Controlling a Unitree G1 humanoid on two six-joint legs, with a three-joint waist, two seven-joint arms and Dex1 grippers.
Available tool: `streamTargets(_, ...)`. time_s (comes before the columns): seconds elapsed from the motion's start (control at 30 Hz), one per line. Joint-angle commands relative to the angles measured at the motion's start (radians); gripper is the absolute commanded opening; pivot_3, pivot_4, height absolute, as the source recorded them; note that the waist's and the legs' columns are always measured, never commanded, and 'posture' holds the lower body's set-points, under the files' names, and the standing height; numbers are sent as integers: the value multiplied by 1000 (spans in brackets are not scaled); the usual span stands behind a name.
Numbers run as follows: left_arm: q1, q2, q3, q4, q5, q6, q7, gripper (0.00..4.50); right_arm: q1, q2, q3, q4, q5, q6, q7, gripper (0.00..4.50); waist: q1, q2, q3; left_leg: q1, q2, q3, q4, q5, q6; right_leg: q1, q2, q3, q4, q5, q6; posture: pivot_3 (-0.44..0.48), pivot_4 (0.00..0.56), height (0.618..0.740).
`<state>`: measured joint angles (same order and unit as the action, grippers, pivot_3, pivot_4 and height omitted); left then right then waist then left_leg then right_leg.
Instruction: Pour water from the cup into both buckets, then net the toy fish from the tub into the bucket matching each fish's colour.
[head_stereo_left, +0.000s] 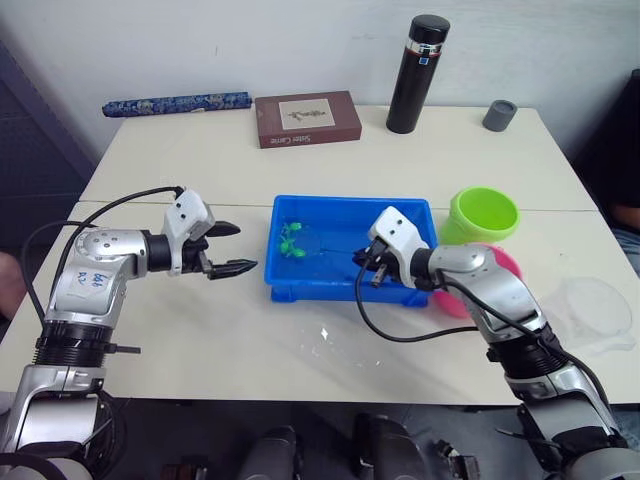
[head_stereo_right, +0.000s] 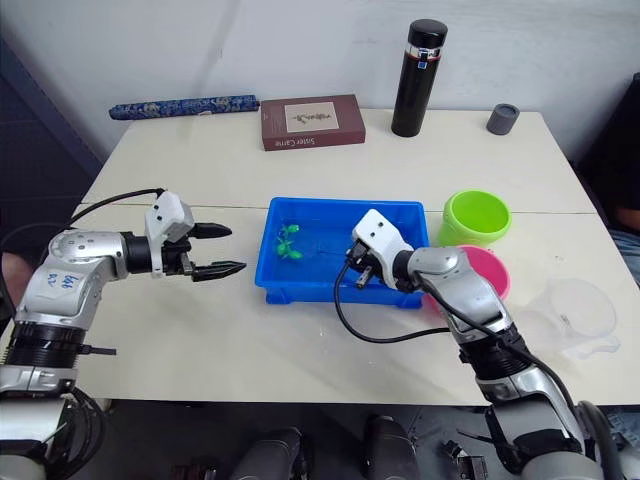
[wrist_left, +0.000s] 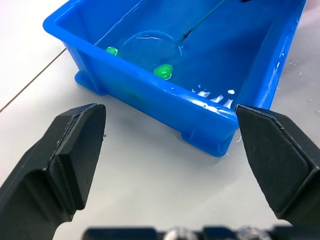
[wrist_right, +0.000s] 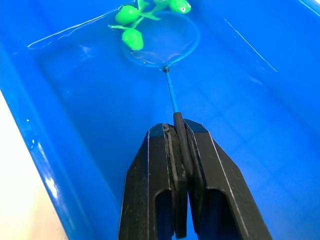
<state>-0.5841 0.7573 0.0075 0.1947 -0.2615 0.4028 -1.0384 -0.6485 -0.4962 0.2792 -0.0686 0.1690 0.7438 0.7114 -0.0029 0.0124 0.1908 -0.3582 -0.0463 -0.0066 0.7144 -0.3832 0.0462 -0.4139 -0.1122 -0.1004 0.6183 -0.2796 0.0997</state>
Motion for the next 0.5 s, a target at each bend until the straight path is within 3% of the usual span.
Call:
streamTargets(0.03, -7, 21, 33, -39, -9, -7, 3, 4450, -13, 5, -5, -56, 6, 1, 14, 0, 0, 0, 0, 0, 0, 0, 0, 0, 0, 0, 0, 0, 0, 0, 0, 0, 150, 740)
streamTargets(0.3, -27, 12, 23, -7, 3, -26, -5, 4450, 26, -40, -31, -102, 10, 21, 27, 0, 2, 0, 0, 0, 0, 0, 0, 0, 0, 0, 0, 0, 0, 0, 0, 0, 150, 740)
streamTargets(0.5, -52, -10, 2, 19, 7, -53, -16, 4450, 73, -72, -121, -221, 97, 139, 35, 0, 3, 0, 0, 0, 0, 0, 0, 0, 0, 0, 0, 0, 0, 0, 0, 0, 150, 740)
